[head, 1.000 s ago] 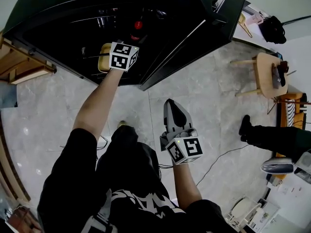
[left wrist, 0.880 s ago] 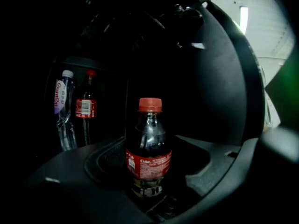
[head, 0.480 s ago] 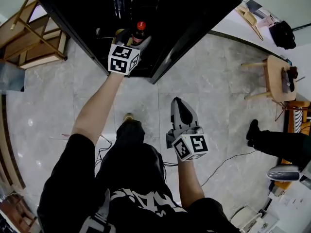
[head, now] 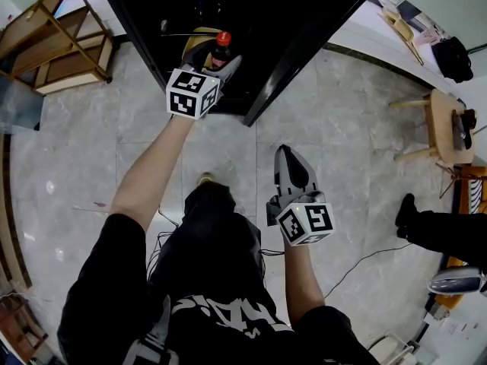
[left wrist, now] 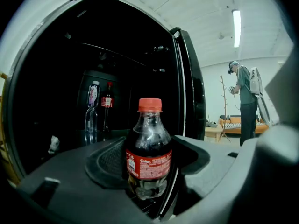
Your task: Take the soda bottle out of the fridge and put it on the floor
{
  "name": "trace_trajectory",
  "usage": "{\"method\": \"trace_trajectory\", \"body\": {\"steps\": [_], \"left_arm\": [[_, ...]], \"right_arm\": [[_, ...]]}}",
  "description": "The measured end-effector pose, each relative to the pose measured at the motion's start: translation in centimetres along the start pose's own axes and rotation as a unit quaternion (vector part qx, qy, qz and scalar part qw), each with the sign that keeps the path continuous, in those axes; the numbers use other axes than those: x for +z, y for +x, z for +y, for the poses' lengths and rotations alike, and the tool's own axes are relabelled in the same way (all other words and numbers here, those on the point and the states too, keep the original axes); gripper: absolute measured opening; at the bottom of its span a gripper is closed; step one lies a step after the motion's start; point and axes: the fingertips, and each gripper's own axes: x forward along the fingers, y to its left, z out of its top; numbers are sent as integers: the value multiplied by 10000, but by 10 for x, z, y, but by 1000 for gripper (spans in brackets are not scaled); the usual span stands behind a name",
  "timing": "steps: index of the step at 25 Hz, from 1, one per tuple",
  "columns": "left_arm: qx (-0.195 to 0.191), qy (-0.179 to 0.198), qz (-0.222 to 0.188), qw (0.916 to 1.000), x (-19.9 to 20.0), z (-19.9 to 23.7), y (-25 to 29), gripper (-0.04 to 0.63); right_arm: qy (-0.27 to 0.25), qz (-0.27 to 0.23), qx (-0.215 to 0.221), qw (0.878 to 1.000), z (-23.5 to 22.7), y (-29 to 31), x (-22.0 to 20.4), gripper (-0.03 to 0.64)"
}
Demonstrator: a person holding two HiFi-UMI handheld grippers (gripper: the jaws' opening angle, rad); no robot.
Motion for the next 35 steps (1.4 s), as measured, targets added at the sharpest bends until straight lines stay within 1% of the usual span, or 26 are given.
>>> {"method": "trace_trajectory", "body": {"steps": [6, 10, 17, 19, 23, 26, 31, 35], "left_arm": [[-46, -95, 16, 9999, -58, -10, -14, 299], [-28, -234, -86, 9997, -95, -10, -19, 299], [-2, -21, -80, 10000, -156, -7, -26, 299], [2, -20, -79, 10000, -169, -7, -28, 299], [8, 10, -119, 9999, -182, -9, -33, 299], [-5, 6, -112, 9999, -189, -11, -38, 299], [-25, -120, -176, 9998, -197, -14, -44, 299], [21, -195, -183, 9996, -217, -15, -47, 299]], "right_arm": [[7, -54, 24, 10000, -22, -2, -59, 21], [-228, -134, 207, 9994, -30, 9, -96, 21], [-348, -201, 366, 9985, -41, 29, -161, 21], [-399, -249, 415, 9980, -42, 30, -175, 21], [-425, -336, 462, 9975, -43, 30, -194, 21], [-435, -383, 453, 9973, -44, 29, -201, 21], [-477, -387, 439, 9971, -49, 23, -211, 21], [-485, -372, 435, 9972, -54, 20, -221, 21]]}}
